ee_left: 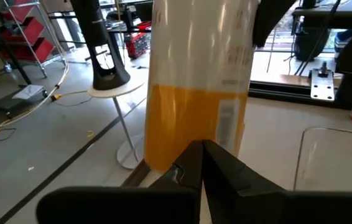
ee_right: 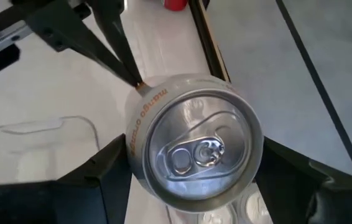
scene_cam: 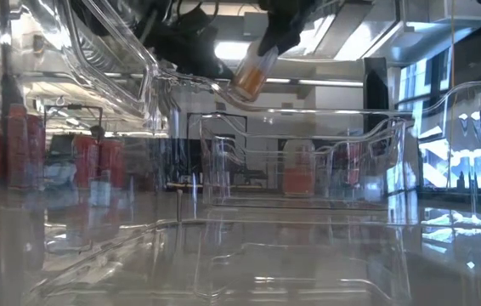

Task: Sort soda cans
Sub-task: Put the top yellow white soda can into the top transparent bin

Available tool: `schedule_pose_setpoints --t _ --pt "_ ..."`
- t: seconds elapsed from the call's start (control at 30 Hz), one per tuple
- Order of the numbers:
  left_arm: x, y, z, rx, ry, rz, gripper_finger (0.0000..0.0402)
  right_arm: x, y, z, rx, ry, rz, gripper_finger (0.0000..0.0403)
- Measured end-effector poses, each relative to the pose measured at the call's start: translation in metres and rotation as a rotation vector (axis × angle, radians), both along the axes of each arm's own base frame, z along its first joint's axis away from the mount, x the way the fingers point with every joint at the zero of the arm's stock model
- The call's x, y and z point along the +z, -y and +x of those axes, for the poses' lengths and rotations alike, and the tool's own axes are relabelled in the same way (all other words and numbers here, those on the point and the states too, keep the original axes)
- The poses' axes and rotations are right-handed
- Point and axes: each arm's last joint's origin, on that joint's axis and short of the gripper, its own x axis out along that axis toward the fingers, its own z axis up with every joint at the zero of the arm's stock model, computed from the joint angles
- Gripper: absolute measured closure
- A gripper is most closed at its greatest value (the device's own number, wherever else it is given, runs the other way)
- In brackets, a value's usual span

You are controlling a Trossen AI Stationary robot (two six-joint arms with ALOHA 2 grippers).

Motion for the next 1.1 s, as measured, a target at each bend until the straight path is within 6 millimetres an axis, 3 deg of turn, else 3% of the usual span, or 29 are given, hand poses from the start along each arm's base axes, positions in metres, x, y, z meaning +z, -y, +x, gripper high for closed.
schedule_pose_setpoints --t 0.2,0.4,0.93,1.1 --pt "-0.004 -0.006 -0.004 -0.006 -0.04 -0.032 0.0398 -0.014 0.006 0.013 -0.019 -0.03 -0.022 0.0137" --pt "-0.005 -0.006 -0.015 -0.001 -0.132 -0.07 0.0398 -0.032 0.018 0.013 -0.058 -0.114 -0.031 0.0137" --pt "-0.011 -0.005 -0.024 0.048 -0.201 -0.165 0.0398 -0.113 0.095 0.01 -0.212 -0.334 -0.032 0.0137" --pt "-0.012 -0.003 -0.024 0.042 -0.207 -0.171 0.0398 -0.137 0.107 0.013 -0.225 -0.392 0.001 0.0137"
